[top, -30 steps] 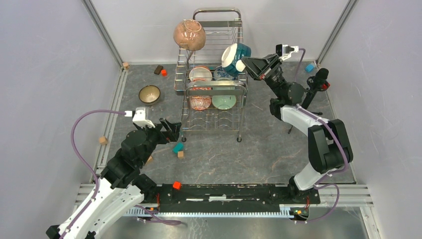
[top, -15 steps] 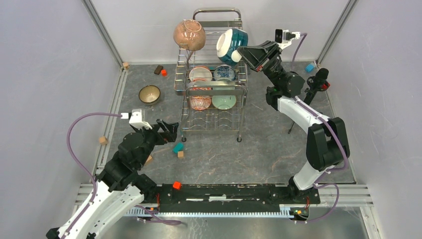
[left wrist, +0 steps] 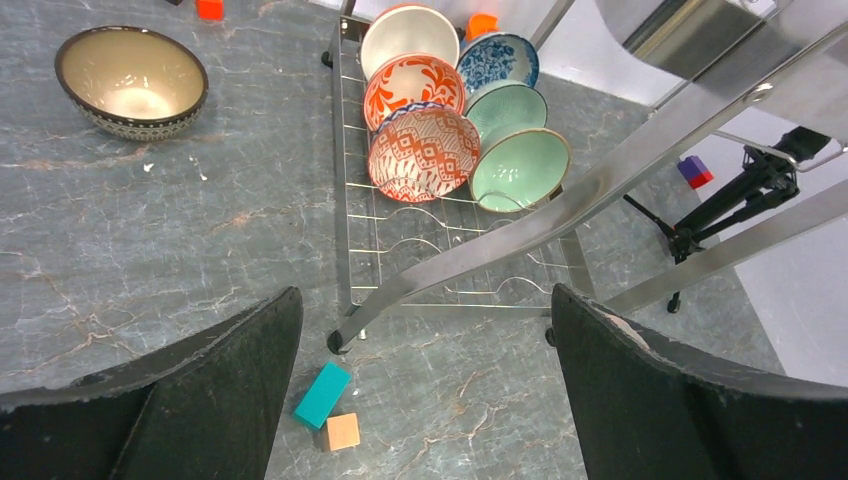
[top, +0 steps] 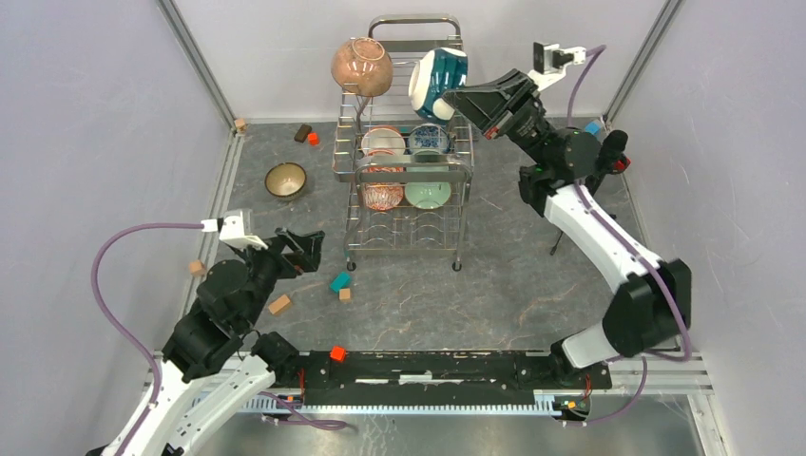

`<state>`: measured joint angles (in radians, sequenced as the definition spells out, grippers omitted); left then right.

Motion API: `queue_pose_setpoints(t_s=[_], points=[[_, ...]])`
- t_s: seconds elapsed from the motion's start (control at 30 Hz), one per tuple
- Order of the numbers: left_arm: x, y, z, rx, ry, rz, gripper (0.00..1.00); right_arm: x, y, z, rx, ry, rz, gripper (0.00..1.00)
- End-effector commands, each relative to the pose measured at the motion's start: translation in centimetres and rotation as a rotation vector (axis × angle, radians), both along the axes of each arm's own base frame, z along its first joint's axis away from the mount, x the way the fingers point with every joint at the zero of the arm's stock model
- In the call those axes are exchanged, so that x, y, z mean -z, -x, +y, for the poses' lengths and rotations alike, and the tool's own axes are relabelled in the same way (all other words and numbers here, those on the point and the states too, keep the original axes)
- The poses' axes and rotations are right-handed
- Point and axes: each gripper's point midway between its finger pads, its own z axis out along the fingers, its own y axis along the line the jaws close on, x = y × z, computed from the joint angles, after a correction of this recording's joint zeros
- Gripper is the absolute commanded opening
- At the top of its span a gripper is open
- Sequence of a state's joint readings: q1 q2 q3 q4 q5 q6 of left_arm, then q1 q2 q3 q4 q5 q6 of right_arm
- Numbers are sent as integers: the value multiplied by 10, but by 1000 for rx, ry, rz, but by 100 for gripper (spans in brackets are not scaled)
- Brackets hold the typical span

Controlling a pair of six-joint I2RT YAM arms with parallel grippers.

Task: Unload the bowls from the dish rack
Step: Place the bowl at the center of the board.

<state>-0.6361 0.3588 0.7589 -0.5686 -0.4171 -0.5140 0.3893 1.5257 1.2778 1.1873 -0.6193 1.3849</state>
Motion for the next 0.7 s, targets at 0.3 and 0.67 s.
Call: queue_pose_setpoints(t_s=[0.3, 0.67], points=[[-25, 14, 22, -91, 80, 16, 100, -28, 98, -9, 368, 428, -339, 0], [5, 20, 25, -83, 3, 97, 100, 62, 138, -1, 491, 850, -438, 0]])
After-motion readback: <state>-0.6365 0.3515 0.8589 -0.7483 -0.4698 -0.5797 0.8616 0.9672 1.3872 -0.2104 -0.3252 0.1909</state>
